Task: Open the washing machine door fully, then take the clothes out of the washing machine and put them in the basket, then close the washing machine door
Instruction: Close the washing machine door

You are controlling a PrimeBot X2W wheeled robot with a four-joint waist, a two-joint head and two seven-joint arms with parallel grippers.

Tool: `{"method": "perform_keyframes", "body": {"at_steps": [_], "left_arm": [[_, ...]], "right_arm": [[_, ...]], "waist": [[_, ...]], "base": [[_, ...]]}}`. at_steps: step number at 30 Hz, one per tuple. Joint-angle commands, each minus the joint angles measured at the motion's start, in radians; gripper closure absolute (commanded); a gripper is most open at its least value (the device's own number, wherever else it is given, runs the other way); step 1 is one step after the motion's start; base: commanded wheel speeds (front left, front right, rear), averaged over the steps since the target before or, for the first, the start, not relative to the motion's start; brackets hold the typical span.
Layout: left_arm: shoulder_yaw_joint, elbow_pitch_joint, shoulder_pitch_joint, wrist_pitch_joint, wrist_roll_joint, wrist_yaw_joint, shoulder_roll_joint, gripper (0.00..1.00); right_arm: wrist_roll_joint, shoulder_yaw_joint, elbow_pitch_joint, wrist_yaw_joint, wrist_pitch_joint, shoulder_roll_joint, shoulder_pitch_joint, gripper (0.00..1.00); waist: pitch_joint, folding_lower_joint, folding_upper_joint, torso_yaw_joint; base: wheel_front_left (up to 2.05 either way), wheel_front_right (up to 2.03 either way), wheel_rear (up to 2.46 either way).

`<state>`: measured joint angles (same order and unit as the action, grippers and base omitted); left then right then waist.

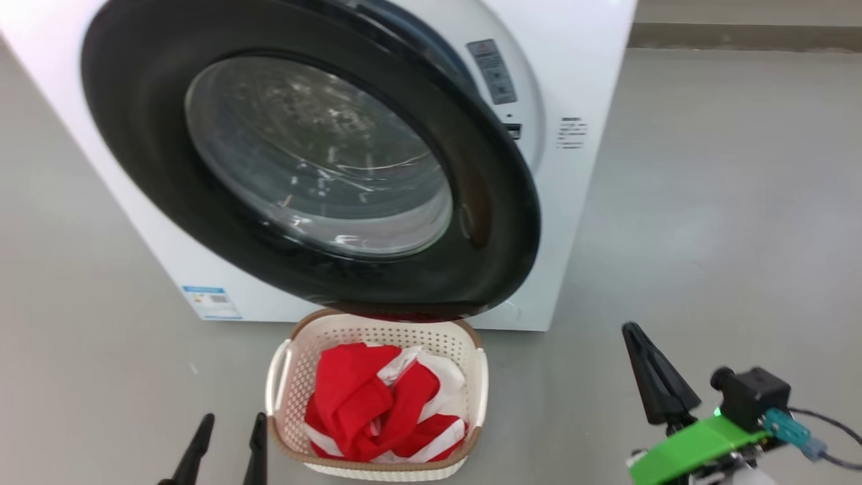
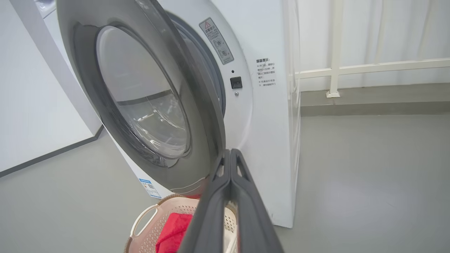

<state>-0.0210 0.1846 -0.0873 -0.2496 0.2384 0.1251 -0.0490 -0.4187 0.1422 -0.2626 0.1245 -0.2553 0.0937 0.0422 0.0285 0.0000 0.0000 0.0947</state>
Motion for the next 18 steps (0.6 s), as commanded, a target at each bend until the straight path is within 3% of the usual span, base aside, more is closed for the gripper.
{"method": "perform_keyframes", "body": {"at_steps": [1,18], "left_arm": [[-0.02,-0.024,0.022,-0.012,-0.003,0.006,-0.004,0.0],[0.04,-0.047,0.114,-0.012,0.028,0.006,-0.001,0.0]], "right_arm": [[-0.009,0.032,0.015,0.006,-0.006,0.003,0.055,1.0],[-0.043,0.113,-0.088,0.006,-0.006,0.023,0.314,1.0]], "waist": [[0.005,0.0,0.0,0.039],[0.139,0.0,0.0,0.118]], "base": [[0.0,0.0,0.0],[0.0,0.0,0.0]]}}
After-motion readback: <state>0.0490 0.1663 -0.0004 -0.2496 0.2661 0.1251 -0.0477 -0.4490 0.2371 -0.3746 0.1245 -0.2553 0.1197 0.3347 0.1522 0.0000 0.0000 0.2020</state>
